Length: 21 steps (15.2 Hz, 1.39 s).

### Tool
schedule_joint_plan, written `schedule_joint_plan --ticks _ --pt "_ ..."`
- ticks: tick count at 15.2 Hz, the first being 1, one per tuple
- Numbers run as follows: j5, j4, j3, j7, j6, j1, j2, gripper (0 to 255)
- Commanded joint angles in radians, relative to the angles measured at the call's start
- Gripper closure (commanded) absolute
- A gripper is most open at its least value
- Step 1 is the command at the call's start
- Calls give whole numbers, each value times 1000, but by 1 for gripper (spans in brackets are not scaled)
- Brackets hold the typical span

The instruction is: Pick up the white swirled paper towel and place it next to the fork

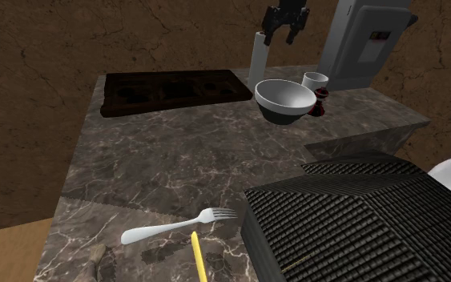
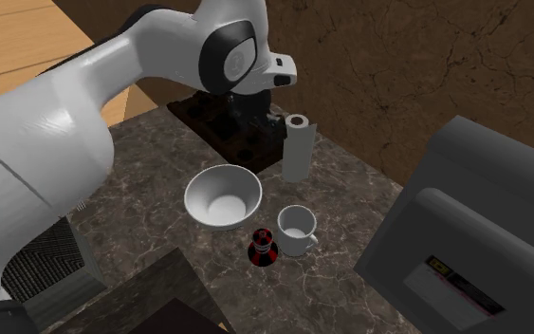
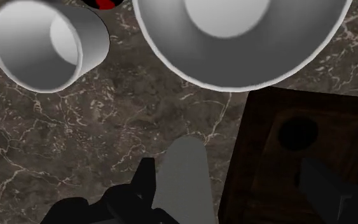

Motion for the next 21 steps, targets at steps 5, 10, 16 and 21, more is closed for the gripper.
schedule_joint_plan --ticks 5,10,16,21 --pt "-32 317 -18 38 -49 -19 224 0" --pt "-35 307 -23 43 -3 -23 253 0" --pt "-35 253 -23 44 47 -24 249 0" --pt "-35 253 -23 44 47 -24 249 0"
